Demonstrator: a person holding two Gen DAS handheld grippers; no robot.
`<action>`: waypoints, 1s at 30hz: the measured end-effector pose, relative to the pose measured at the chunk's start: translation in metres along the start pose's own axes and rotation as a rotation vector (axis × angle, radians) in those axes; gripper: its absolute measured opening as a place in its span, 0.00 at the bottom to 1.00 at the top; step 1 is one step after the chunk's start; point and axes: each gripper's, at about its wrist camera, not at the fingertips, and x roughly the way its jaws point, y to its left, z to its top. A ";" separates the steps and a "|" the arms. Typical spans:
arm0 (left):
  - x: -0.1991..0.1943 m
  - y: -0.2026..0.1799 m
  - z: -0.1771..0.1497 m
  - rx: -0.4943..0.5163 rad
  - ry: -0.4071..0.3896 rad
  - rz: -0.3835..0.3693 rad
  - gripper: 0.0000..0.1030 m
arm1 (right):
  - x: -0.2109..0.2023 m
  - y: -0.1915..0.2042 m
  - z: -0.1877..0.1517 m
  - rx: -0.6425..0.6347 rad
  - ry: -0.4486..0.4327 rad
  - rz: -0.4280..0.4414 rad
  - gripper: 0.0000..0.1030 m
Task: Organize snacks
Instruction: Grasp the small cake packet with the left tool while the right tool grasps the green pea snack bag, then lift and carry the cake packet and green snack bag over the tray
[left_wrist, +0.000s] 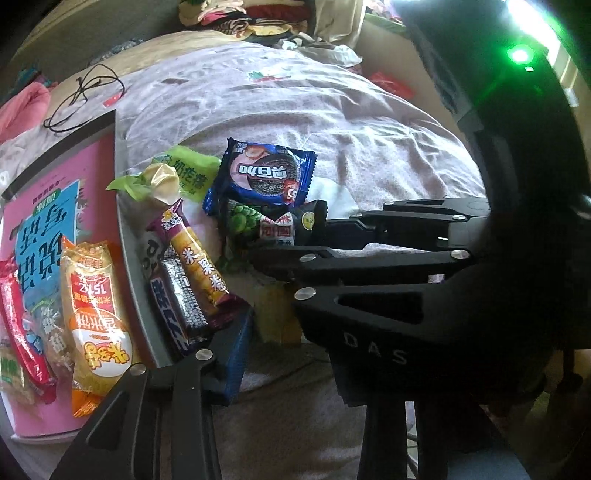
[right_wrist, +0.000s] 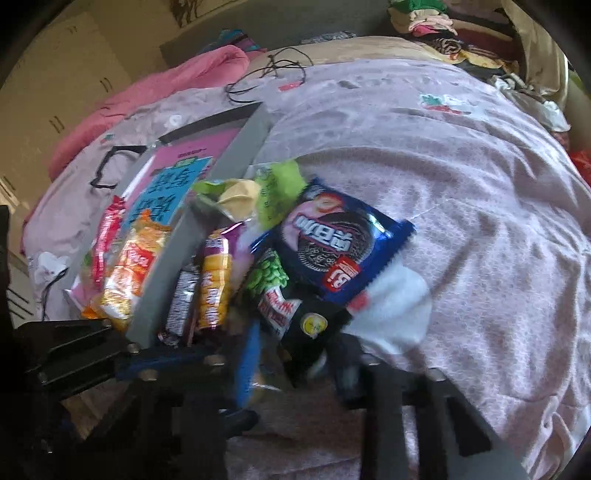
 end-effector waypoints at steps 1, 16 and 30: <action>0.001 0.000 0.000 0.000 0.001 0.004 0.36 | -0.002 -0.001 0.000 0.002 -0.005 0.006 0.27; -0.005 0.007 -0.002 -0.025 -0.001 -0.028 0.33 | -0.045 -0.031 -0.008 0.156 -0.150 0.022 0.24; -0.041 0.021 -0.001 -0.084 -0.063 -0.037 0.33 | -0.059 -0.020 -0.004 0.109 -0.223 0.035 0.24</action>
